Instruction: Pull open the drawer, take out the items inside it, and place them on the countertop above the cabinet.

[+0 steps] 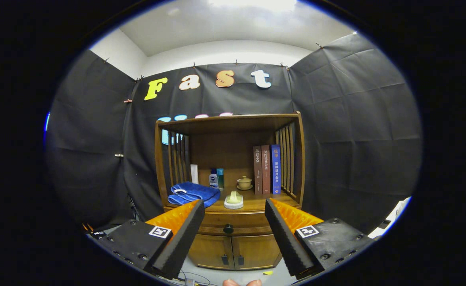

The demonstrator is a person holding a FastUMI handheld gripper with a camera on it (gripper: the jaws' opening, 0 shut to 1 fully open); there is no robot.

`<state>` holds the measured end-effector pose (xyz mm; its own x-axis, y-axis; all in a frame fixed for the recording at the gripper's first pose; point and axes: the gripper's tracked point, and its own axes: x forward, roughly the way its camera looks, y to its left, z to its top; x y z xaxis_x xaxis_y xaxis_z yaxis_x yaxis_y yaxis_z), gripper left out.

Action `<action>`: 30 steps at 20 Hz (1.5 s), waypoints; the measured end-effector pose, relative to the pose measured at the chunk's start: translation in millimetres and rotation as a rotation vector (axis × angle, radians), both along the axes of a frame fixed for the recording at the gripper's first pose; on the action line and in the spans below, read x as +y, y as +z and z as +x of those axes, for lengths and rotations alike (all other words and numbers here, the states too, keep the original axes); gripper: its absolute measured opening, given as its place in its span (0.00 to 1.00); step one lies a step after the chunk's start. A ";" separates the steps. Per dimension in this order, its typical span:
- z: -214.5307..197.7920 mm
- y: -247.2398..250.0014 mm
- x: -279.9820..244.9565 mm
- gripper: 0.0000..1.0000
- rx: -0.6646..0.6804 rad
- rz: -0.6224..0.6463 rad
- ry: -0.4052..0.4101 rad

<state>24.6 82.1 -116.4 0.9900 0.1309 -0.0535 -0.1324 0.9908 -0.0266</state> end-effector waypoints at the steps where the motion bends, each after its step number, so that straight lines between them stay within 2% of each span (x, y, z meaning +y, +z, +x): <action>1: 0.5 -0.4 -0.6 0.99 0.001 -0.002 0.001; 10: 4.3 -0.5 -12.6 0.99 0.009 0.022 -0.021; 30: -0.9 -2.3 1.9 0.98 0.010 0.009 0.007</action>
